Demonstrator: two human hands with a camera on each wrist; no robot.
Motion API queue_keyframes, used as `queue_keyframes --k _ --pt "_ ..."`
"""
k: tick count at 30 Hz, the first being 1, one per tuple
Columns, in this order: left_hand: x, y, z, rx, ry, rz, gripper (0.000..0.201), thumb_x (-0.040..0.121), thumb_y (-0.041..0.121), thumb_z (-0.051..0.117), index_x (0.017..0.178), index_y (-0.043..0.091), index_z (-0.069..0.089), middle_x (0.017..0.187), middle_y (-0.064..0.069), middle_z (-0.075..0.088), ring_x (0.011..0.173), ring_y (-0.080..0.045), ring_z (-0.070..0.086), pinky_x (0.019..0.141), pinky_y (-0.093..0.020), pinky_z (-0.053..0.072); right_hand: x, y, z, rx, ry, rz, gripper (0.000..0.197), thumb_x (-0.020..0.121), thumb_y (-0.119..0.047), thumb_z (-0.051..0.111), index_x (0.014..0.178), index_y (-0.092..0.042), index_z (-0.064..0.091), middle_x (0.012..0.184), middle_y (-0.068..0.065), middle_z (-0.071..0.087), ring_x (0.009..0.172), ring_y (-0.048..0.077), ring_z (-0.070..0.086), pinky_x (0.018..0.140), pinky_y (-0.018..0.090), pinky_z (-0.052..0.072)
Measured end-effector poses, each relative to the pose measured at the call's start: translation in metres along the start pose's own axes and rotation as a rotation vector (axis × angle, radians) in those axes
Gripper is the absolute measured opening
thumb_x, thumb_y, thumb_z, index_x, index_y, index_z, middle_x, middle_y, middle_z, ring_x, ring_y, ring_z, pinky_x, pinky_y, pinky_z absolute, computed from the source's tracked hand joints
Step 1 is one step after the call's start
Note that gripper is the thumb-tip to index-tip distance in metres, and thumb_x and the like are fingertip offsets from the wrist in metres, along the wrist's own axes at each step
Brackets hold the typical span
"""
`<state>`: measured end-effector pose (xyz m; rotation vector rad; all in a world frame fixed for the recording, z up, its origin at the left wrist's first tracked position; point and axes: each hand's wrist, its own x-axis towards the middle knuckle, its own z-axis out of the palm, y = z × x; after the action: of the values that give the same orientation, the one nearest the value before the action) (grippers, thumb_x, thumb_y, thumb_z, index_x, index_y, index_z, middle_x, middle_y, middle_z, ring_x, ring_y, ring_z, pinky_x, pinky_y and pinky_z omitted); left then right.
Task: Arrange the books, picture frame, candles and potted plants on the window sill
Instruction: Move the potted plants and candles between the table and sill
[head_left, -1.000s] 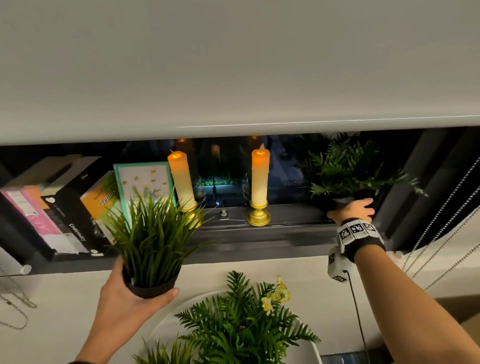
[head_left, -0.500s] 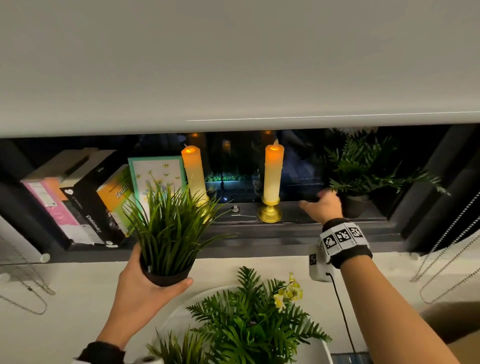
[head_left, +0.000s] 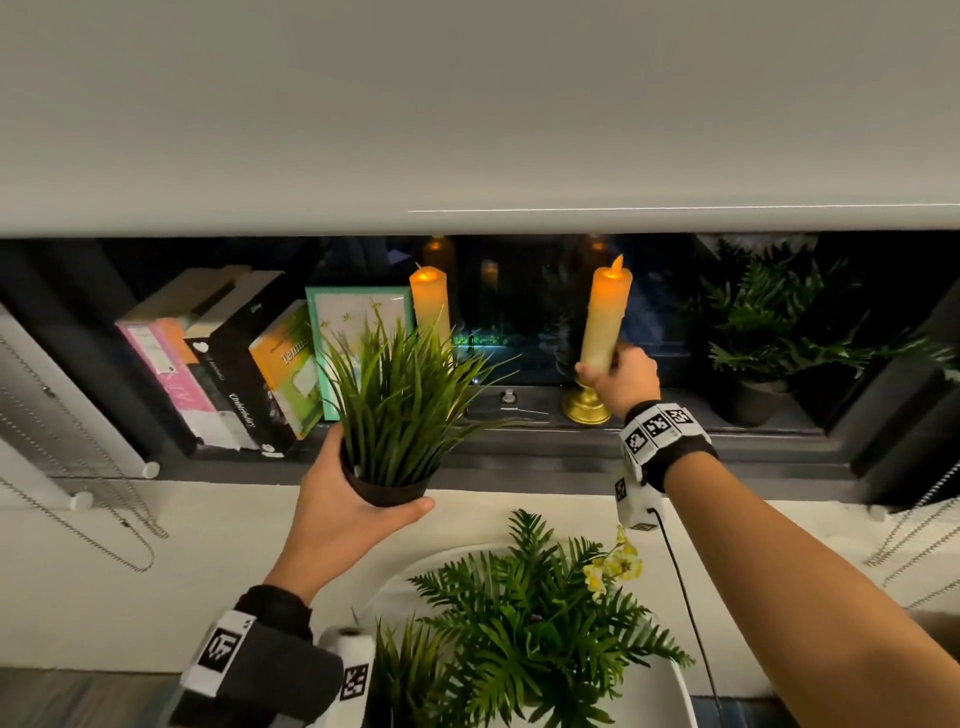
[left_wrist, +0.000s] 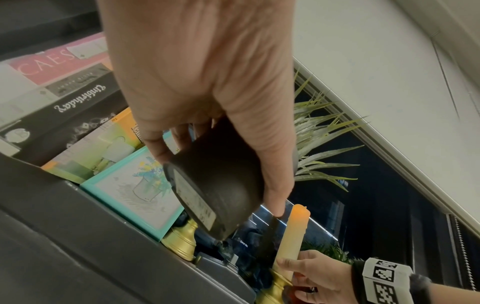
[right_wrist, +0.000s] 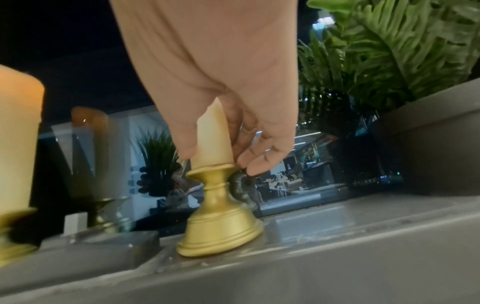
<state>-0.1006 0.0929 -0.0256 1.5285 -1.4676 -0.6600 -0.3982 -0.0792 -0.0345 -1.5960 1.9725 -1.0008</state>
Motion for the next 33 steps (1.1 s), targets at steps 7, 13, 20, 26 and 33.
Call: queue_keyframes --k 7,13,20,26,33 --pt "0.005 -0.002 0.006 0.001 -0.008 0.004 0.094 0.049 0.031 0.095 0.129 0.031 0.046 0.116 0.023 0.059 0.108 0.007 0.056 0.091 -0.015 0.042 0.002 0.002 -0.002 -0.016 -0.030 -0.027 0.046 0.078 -0.031 0.077 0.114 -0.007 0.061 0.109 0.014 0.068 0.104 0.032 0.063 0.088 0.038 0.052" --pt "0.013 0.003 0.006 0.016 -0.026 0.022 0.090 0.050 0.034 0.094 0.126 0.031 0.046 0.115 0.020 0.060 0.112 -0.003 0.057 0.100 -0.030 0.046 -0.001 0.006 -0.014 -0.126 -0.019 0.098 0.062 0.072 -0.039 0.081 0.117 -0.005 0.056 0.118 0.016 0.062 0.107 0.031 0.060 0.087 0.039 0.052" --pt "0.020 0.022 0.006 0.012 0.015 0.020 0.108 0.054 0.036 0.092 0.141 0.027 0.030 0.127 0.014 0.052 0.121 -0.008 0.047 0.105 -0.029 0.039 -0.057 -0.046 -0.049 0.025 -0.167 -0.223 0.015 0.080 -0.017 0.075 0.088 -0.011 0.063 0.079 0.002 0.064 0.073 0.008 0.062 0.071 0.023 0.050" --pt "0.015 0.037 0.013 -0.012 -0.086 0.128 0.100 0.055 0.043 0.090 0.134 0.030 0.031 0.118 0.022 0.053 0.112 0.000 0.052 0.093 -0.020 0.043 -0.116 -0.108 -0.033 0.263 -0.819 -0.537 0.060 0.078 -0.016 0.077 0.129 -0.028 0.049 0.114 -0.013 0.065 0.098 -0.001 0.065 0.084 0.015 0.051" --pt "0.018 0.022 -0.025 0.039 -0.226 0.144 0.079 0.068 0.033 0.085 0.130 0.032 0.035 0.122 0.019 0.052 0.111 0.009 0.049 0.093 -0.010 0.040 -0.130 -0.129 0.008 0.224 -0.712 -0.597 0.064 0.064 -0.037 0.087 0.122 -0.027 0.059 0.117 -0.010 0.068 0.111 0.004 0.062 0.100 0.036 0.050"
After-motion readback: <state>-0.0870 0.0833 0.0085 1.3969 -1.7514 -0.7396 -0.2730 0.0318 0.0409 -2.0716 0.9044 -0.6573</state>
